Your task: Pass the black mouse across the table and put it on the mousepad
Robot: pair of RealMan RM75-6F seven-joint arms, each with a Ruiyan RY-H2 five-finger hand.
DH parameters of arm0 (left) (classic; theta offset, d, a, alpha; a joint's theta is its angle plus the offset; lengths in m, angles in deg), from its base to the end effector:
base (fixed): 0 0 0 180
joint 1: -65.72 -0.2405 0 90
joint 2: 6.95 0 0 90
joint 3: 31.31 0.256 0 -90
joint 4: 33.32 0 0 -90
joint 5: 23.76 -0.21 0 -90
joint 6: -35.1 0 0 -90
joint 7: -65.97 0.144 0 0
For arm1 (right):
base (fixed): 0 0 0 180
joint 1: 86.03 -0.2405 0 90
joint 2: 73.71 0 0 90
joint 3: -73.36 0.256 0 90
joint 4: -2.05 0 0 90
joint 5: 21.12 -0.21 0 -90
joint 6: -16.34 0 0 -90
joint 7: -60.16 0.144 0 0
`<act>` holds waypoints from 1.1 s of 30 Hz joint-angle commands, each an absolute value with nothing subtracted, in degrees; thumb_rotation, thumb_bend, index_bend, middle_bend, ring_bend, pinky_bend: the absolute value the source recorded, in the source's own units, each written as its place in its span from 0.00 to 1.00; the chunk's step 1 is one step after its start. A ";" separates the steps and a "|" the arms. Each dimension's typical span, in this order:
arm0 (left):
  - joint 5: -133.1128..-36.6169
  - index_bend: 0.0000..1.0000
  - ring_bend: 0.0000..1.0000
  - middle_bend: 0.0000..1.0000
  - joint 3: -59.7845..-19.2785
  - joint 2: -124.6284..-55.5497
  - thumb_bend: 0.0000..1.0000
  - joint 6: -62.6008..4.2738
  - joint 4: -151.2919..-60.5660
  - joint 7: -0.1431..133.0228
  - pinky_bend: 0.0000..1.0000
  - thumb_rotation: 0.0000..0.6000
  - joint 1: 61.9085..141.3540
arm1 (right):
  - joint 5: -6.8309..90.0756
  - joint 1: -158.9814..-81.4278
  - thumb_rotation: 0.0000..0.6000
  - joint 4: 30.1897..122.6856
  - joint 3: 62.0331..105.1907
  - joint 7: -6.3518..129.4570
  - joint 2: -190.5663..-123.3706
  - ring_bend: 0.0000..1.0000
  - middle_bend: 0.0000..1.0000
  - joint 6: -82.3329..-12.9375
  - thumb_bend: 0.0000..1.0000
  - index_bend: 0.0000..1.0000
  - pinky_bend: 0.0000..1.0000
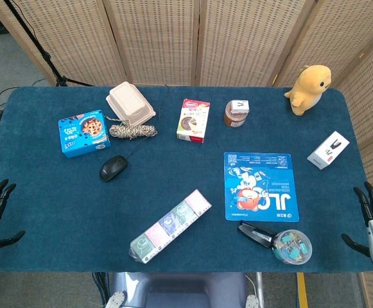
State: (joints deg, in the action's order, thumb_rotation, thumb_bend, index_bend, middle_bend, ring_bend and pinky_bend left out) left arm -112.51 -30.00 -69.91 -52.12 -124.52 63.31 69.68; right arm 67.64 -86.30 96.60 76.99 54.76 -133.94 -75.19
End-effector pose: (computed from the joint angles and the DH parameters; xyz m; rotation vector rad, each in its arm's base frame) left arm -0.3165 0.1610 0.1601 -1.4311 -0.9246 -0.8996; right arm -0.3074 -0.1581 0.1907 1.3509 -0.7449 0.8548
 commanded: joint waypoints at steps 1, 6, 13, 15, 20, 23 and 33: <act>-112.32 0.00 0.00 0.00 -30.04 -69.88 0.00 -51.80 -124.50 63.33 0.00 1.00 69.68 | 67.71 -86.32 1.00 96.54 76.97 54.83 -133.96 0.00 0.00 -75.11 0.00 0.00 0.00; -111.82 0.00 0.00 0.00 -30.26 -69.73 0.00 -51.41 -124.47 62.68 0.00 1.00 69.57 | 68.08 -86.56 1.00 96.50 76.94 54.96 -133.99 0.00 0.00 -74.84 0.00 0.00 0.00; -110.84 0.00 0.00 0.00 -30.52 -69.23 0.00 -48.43 -125.26 61.41 0.00 1.00 70.74 | 67.90 -86.64 1.00 96.65 77.04 55.20 -133.91 0.00 0.00 -74.63 0.00 0.00 0.00; -110.20 0.00 0.00 0.00 -31.83 -69.60 0.00 -44.67 -126.28 60.91 0.00 1.00 73.58 | 67.95 -86.57 1.00 96.68 77.07 55.53 -133.78 0.00 0.00 -74.79 0.00 0.00 0.00; -104.75 0.00 0.00 0.00 -37.21 -72.19 0.00 -36.05 -127.43 60.09 0.00 1.00 80.65 | 67.91 -86.70 1.00 96.55 76.94 55.74 -133.76 0.00 0.00 -74.30 0.00 0.00 0.00; -99.69 0.00 0.00 0.00 -40.12 -74.36 0.00 -30.87 -127.24 64.53 0.00 1.00 84.93 | 67.65 -86.85 1.00 96.51 77.01 55.72 -133.83 0.00 0.00 -73.92 0.00 0.00 0.00; -80.37 0.00 0.00 0.00 -45.22 -85.11 0.00 -16.37 -122.41 77.74 0.05 1.00 98.28 | 66.75 -86.95 1.00 96.53 77.36 56.42 -133.63 0.00 0.00 -73.52 0.00 0.00 0.00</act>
State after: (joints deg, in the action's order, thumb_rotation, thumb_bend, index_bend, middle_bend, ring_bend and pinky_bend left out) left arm -86.88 -43.21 -80.71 -20.30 -125.17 73.38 93.81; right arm 66.86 -86.94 96.56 77.31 56.30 -133.68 -73.62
